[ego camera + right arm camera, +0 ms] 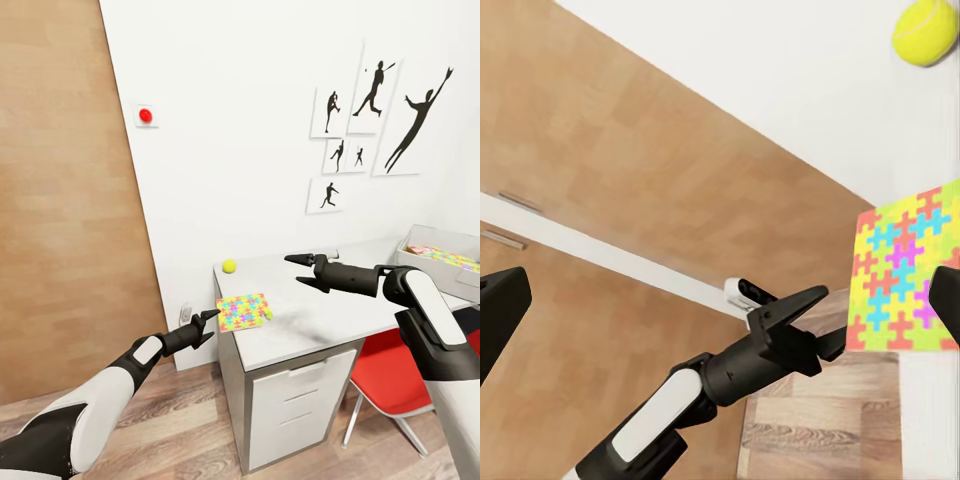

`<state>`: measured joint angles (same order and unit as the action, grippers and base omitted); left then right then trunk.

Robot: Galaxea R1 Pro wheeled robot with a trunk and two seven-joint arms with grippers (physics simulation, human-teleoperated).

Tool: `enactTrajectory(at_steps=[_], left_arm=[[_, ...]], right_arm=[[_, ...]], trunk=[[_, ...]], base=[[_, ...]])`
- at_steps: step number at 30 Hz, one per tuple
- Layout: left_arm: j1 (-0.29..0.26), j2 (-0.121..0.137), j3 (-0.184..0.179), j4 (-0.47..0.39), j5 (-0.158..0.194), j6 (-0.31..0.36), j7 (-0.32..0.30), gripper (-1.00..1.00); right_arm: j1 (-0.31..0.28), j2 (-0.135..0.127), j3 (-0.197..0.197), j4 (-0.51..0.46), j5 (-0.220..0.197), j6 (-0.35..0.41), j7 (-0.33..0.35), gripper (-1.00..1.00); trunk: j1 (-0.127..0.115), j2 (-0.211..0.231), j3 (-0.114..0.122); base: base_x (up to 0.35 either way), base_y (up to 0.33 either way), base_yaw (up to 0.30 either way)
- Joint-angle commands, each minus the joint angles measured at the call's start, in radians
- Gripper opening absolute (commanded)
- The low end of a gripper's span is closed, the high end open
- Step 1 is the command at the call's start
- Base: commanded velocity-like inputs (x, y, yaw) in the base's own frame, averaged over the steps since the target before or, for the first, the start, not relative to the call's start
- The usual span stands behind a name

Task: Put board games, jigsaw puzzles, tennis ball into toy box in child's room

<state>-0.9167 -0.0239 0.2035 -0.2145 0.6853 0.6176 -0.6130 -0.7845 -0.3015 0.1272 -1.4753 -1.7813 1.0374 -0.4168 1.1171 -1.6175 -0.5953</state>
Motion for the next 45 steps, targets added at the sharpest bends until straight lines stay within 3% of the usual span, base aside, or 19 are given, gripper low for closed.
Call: enactTrajectory(at_steps=[1, 45], left_arm=[[-0.001, -0.001, 0.008, 0.0, -0.003, 0.007, -0.001, 1.0], [-0.001, -0.001, 0.008, 0.0, -0.002, 0.002, -0.001, 1.0]], right_arm=[[-0.001, -0.001, 0.001, -0.001, -0.01, 0.0, -0.01, 1.0], [-0.001, 0.0, 0.002, 0.0, -0.01, 0.0, -0.013, 1.0]], trunk=[[0.0, -0.001, -0.001], [0.0, -0.001, -0.001]], base=[[0.0, -0.046, 0.0], [0.0, -0.034, 0.0]])
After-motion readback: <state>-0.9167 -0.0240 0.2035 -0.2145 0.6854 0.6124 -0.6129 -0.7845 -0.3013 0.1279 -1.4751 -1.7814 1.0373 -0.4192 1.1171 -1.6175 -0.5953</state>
